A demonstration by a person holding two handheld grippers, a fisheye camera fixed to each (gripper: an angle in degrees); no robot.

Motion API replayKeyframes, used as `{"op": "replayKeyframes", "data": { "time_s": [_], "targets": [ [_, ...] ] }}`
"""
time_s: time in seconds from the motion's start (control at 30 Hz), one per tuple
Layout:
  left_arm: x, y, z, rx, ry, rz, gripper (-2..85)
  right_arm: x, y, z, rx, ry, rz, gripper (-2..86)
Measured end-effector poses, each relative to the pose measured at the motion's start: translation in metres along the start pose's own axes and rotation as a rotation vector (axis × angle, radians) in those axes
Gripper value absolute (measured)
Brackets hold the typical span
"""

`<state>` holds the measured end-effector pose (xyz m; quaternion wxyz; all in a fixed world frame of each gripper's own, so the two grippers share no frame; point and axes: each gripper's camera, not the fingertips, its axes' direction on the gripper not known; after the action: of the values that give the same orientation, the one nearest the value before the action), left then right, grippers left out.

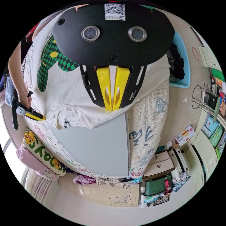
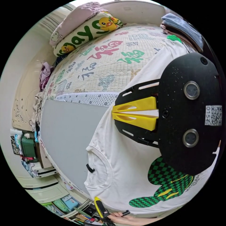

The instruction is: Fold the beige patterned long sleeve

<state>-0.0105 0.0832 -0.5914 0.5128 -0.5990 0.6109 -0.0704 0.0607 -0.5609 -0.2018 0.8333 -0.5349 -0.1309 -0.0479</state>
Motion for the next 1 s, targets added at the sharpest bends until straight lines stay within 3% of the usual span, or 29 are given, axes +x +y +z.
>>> {"op": "replayKeyframes", "data": {
  "time_s": [0.17, 0.3, 0.4, 0.5, 0.57, 0.73, 0.87, 1.0],
  "targets": [
    [-0.016, 0.0, -0.002, 0.018, 0.007, -0.054, 0.0, -0.008, 0.001, 0.004, -0.045, 0.014, -0.021, 0.3],
    [-0.038, 0.051, -0.06, 0.139, 0.18, -0.033, 1.7, 0.034, 0.081, -0.05, 0.114, -0.276, 0.001, 2.4],
    [-0.056, 0.139, -0.133, 0.153, 0.237, 0.036, 4.2, 0.065, 0.188, -0.108, 0.171, -0.442, -0.074, 4.1],
    [-0.081, 0.258, -0.202, 0.097, 0.233, -0.021, 6.3, 0.091, 0.316, -0.15, 0.122, -0.527, 0.003, 5.9],
    [-0.101, 0.363, -0.24, 0.051, 0.242, -0.165, 7.1, 0.101, 0.393, -0.163, 0.079, -0.562, 0.082, 7.3],
    [-0.12, 0.51, -0.265, 0.0, 0.332, -0.421, 8.4, 0.09, 0.556, -0.142, -0.077, -0.602, 0.303, 11.2],
    [-0.118, 0.526, -0.276, 0.037, 0.345, -0.435, 8.7, 0.072, 0.575, -0.128, -0.099, -0.676, 0.327, 12.0],
    [-0.108, 0.502, -0.255, -0.1, 0.388, -0.359, 8.2, 0.045, 0.561, -0.112, -0.221, -0.602, 0.274, 9.8]
  ]
}}
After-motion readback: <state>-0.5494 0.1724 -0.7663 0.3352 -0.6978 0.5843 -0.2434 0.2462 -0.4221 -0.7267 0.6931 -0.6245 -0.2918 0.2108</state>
